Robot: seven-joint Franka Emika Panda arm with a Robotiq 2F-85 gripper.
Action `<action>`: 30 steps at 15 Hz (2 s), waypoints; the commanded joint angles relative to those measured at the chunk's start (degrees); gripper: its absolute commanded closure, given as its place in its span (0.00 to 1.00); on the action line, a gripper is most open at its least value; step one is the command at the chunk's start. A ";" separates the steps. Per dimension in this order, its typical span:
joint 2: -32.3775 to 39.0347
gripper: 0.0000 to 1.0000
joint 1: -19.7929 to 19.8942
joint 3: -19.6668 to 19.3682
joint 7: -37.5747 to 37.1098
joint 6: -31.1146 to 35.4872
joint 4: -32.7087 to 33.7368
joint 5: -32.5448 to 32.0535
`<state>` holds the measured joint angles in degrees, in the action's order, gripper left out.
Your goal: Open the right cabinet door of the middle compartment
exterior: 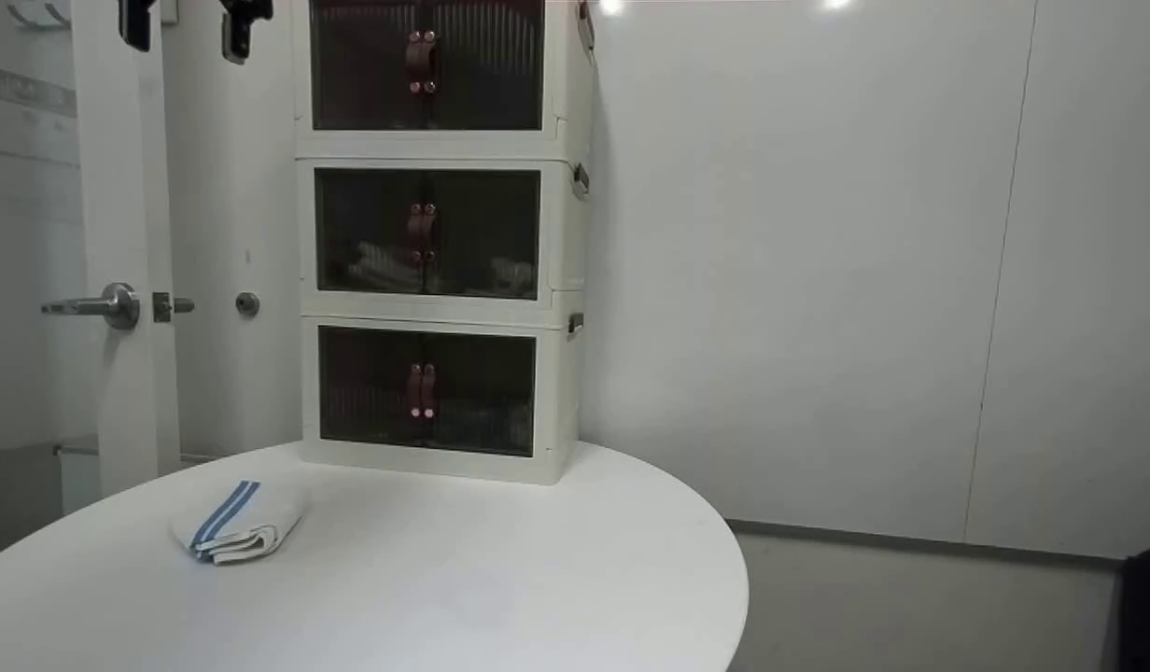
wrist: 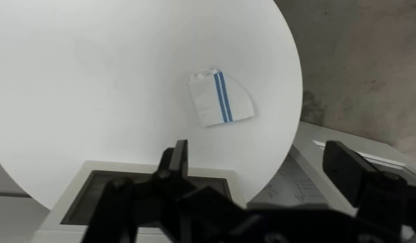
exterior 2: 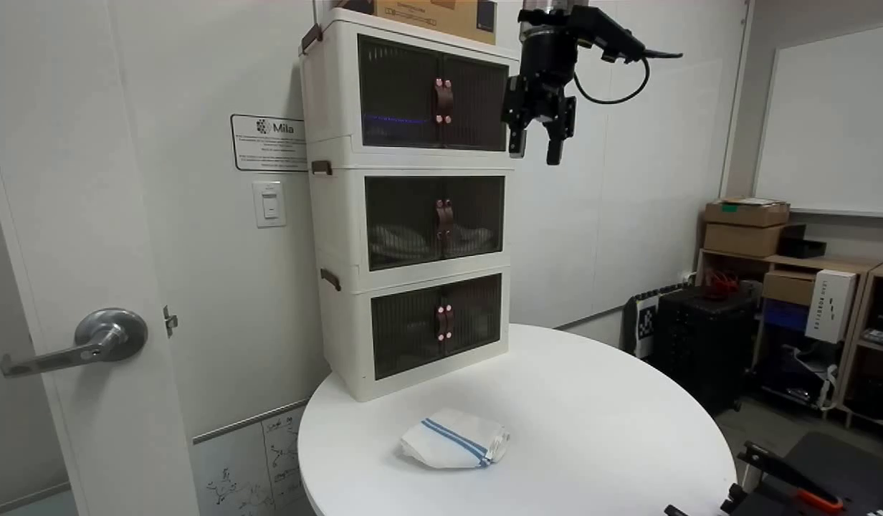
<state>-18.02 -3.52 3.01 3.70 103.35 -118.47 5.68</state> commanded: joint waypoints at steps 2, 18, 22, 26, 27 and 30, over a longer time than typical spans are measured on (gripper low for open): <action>7.38 0.00 -1.63 -3.61 15.66 7.98 1.48 8.08; 27.40 0.00 8.76 -6.25 73.75 10.36 10.15 48.20; 29.30 0.00 10.03 -6.44 78.05 9.99 11.02 51.83; 30.64 0.00 10.79 -6.59 79.98 10.85 11.79 53.82; 30.97 0.00 10.95 -6.59 80.27 10.92 12.05 54.15; 32.21 0.00 11.39 -6.64 80.67 11.15 13.27 54.56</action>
<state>12.08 7.15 -3.69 82.69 115.15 -107.90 58.62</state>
